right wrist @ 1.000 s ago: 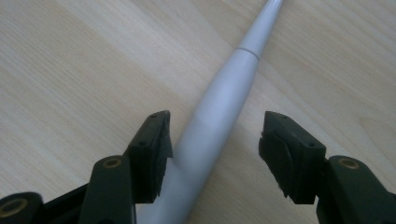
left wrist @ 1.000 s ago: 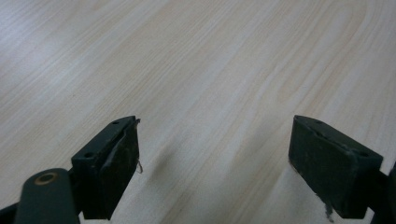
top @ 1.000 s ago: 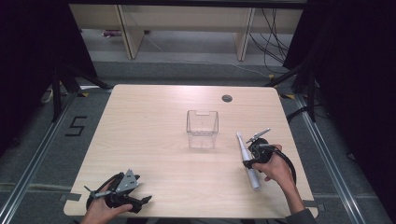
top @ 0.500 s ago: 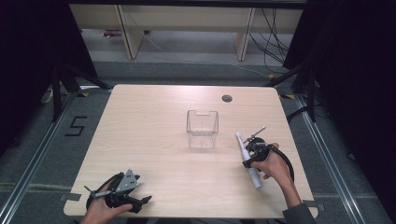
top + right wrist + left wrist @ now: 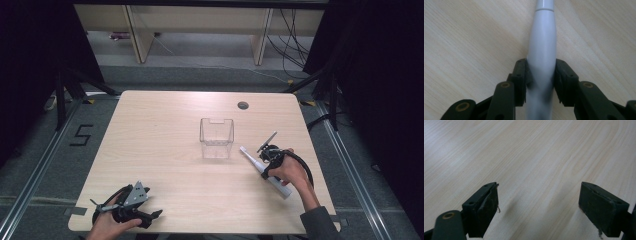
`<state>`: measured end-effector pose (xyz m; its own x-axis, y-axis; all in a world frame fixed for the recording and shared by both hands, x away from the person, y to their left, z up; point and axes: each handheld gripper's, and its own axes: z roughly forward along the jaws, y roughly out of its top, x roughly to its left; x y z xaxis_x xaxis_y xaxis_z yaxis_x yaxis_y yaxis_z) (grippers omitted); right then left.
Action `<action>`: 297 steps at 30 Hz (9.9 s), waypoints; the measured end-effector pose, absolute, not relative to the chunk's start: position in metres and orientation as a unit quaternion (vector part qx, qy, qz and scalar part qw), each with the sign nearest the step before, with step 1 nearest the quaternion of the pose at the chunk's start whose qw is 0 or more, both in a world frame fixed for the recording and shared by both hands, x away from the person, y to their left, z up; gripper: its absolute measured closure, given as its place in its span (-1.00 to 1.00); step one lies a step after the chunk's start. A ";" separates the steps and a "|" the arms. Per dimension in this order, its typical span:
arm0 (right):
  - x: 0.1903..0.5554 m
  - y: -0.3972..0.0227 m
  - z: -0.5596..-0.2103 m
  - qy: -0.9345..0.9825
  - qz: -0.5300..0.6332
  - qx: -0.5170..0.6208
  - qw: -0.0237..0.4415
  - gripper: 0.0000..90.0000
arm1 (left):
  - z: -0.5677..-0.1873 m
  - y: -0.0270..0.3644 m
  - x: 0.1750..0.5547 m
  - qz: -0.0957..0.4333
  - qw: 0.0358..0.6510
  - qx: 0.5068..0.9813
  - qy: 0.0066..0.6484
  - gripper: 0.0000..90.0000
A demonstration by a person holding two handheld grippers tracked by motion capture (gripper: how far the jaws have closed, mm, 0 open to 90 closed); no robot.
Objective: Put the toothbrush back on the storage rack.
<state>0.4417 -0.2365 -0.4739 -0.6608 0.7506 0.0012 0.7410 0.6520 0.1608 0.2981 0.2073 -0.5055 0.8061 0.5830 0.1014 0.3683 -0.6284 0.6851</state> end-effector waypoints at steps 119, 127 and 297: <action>0.463 -0.213 -0.365 0.797 0.434 0.367 0.205 0.49 | -0.506 0.207 0.297 0.154 0.347 0.885 0.271 -0.65; 0.468 -0.202 -0.352 0.794 0.448 0.352 0.212 0.49 | -0.506 0.208 0.297 0.154 0.346 0.885 0.271 -0.65; 0.477 -0.146 -0.401 0.838 0.409 0.335 0.135 -0.21 | -0.505 0.208 0.294 0.156 0.346 0.885 0.269 -0.65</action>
<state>0.4771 -0.1462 -0.4014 -0.7393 0.6717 0.0468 0.4505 0.4418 0.7759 0.2942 0.2077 -0.5054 0.8066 0.5842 0.0901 0.3687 -0.6163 0.6959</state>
